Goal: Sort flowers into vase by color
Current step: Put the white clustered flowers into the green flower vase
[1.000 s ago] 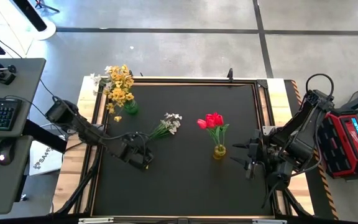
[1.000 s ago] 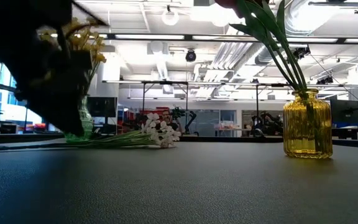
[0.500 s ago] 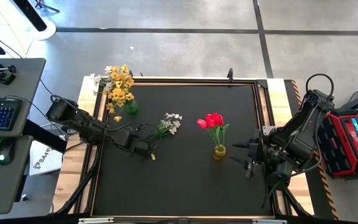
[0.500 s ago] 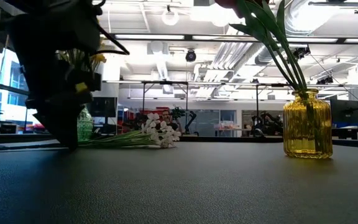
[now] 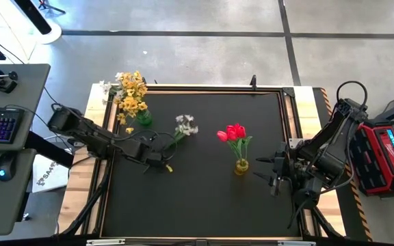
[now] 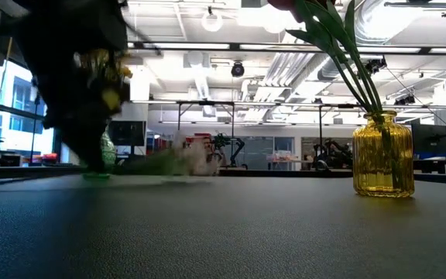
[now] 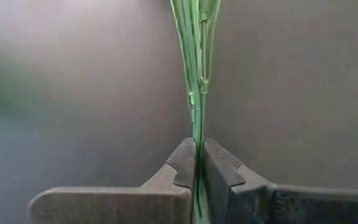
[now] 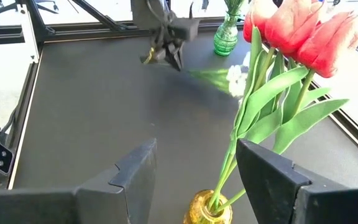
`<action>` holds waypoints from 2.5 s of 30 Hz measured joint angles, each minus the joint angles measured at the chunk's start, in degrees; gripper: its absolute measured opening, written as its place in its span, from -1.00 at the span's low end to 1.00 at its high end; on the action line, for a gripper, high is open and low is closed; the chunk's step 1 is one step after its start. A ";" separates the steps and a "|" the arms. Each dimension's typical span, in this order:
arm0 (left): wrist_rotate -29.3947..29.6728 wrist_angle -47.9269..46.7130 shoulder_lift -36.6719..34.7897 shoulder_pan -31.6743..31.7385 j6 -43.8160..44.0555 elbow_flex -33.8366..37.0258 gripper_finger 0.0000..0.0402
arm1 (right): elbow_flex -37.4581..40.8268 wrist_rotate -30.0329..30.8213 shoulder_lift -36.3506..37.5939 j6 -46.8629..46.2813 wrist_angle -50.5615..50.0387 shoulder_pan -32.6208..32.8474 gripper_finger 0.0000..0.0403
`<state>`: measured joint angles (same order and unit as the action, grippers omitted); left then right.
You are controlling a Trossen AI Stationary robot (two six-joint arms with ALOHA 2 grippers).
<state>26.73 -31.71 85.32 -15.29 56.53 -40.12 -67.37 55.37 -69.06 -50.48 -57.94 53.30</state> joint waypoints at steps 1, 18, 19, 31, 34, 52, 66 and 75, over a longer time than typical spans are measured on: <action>1.05 0.80 -1.43 -0.48 -0.68 -0.10 -0.99 | 0.00 -0.04 -0.02 0.18 0.18 0.00 0.02; 18.32 49.60 -14.69 -12.89 -52.63 0.36 -1.00 | 0.02 -25.72 -4.48 43.18 39.36 -8.51 0.02; 16.96 54.09 -14.28 -12.93 -56.12 0.65 -1.00 | 0.02 -27.93 -5.64 44.35 40.37 -10.18 0.02; -3.40 84.37 -10.10 -12.46 -78.87 0.97 -1.00 | 0.02 -31.78 -17.88 45.57 52.77 -23.21 0.02; -9.05 86.84 -10.10 -12.14 -79.22 0.97 -1.00 | 0.02 -28.77 -19.38 46.02 57.41 -23.81 0.01; -16.11 89.39 -2.07 -10.17 -82.06 -4.15 -1.00 | 0.02 -28.75 -24.98 50.97 73.66 -28.39 -0.12; -6.38 85.81 -1.29 -10.91 -80.58 -5.16 -0.92 | 0.02 -29.85 -25.03 51.20 71.49 -27.85 -0.96; -0.21 70.41 -6.36 -11.74 -73.47 -5.05 -0.33 | -0.02 -28.83 -24.96 46.45 68.09 -27.79 -0.99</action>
<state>26.52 38.70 78.97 -27.03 -16.94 -45.17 -67.40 26.55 -94.02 -4.03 10.14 25.51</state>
